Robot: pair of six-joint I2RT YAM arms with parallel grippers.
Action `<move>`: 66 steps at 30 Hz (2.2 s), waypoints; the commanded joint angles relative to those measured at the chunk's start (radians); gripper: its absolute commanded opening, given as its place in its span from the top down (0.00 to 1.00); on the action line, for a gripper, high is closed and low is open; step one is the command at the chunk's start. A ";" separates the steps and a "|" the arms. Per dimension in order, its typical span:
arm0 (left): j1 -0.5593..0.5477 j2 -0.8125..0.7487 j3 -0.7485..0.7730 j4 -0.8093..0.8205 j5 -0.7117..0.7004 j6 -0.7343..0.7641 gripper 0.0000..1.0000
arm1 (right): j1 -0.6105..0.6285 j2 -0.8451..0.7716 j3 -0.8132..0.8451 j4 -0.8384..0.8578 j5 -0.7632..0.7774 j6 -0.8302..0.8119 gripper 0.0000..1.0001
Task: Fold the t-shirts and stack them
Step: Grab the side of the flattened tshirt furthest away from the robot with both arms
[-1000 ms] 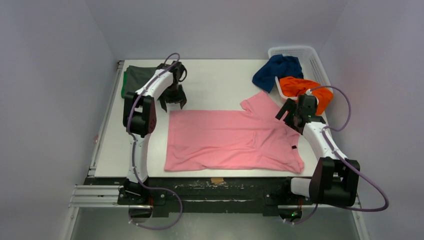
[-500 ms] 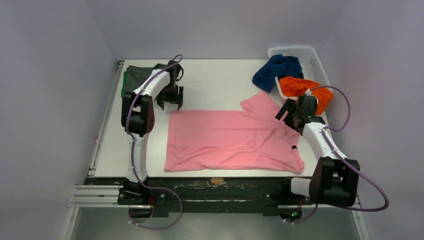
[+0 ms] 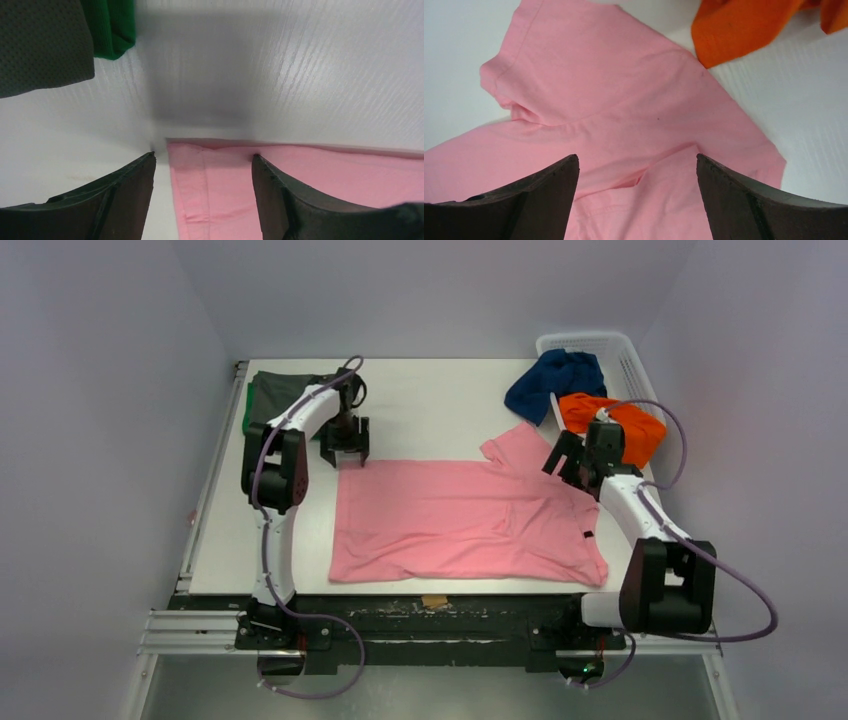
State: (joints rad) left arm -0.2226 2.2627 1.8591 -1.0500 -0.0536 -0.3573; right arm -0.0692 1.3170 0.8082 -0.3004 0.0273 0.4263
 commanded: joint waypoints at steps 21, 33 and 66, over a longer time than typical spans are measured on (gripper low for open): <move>0.017 -0.026 -0.100 0.118 0.132 -0.309 0.37 | 0.169 0.265 0.262 0.053 0.042 -0.043 0.17; 0.013 -0.035 -0.086 0.112 0.087 -0.325 0.79 | 0.173 0.301 0.284 0.074 0.022 -0.055 0.19; -0.008 -0.171 -0.213 0.241 0.009 -0.287 1.00 | 0.260 0.925 0.922 -0.206 0.329 -0.041 0.38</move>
State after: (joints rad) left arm -0.2249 2.1479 1.6627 -0.8371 -0.0231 -0.6605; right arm 0.1829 2.2959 1.8111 -0.4404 0.3050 0.3702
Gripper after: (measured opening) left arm 0.012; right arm 0.639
